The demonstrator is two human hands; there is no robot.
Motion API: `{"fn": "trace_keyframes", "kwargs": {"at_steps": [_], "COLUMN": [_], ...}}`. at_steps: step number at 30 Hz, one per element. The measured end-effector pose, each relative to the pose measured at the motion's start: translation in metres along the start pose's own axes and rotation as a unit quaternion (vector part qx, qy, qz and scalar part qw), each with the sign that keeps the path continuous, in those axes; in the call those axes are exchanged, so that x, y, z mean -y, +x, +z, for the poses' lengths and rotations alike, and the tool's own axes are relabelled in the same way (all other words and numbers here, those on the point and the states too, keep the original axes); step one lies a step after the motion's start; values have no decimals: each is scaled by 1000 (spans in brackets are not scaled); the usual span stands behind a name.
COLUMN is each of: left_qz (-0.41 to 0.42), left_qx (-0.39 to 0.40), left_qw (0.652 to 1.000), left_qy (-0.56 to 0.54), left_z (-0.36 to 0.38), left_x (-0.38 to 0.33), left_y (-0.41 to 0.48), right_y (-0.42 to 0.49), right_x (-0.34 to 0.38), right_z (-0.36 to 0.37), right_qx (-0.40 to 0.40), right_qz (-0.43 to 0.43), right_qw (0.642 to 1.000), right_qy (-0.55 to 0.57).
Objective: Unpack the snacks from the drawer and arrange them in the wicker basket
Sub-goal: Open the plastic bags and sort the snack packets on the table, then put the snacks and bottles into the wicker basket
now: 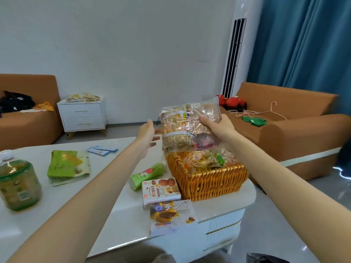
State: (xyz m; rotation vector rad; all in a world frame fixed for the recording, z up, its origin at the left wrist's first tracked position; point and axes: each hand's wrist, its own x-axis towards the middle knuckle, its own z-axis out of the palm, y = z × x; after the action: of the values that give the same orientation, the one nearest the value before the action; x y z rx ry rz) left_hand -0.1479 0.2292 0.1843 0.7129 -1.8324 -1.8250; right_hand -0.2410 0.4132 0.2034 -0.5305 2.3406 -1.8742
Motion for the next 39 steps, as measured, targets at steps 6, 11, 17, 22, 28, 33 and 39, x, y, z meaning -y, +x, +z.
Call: {"fn": "trace_keyframes", "kwargs": {"at_steps": [6, 11, 17, 22, 28, 33, 39], "left_qz": [47, 105, 159, 213, 283, 296, 284], "left_qx": [66, 122, 175, 140, 72, 48, 53], "left_qw": [982, 931, 873, 817, 801, 806, 802], "left_qy": [169, 326, 426, 517, 522, 510, 523], "left_z": [45, 74, 101, 128, 141, 138, 137], "left_x": [26, 53, 79, 87, 104, 116, 123], "left_y": [49, 90, 139, 177, 197, 202, 206], "right_y": [63, 118, 181, 238, 275, 284, 290], "right_x": [-9, -28, -41, -55, -98, -150, -162], "right_z": [-30, -25, -10, -19, -20, -12, -9], "right_qx": [-60, -82, -118, -115, -84, -80, -75], "right_qz": [-9, -58, -117, -121, -13, 37, 15], "right_qw": [993, 969, 949, 904, 860, 827, 797], "right_qy": [-98, -226, -267, -393, -504, -555, -599]}}
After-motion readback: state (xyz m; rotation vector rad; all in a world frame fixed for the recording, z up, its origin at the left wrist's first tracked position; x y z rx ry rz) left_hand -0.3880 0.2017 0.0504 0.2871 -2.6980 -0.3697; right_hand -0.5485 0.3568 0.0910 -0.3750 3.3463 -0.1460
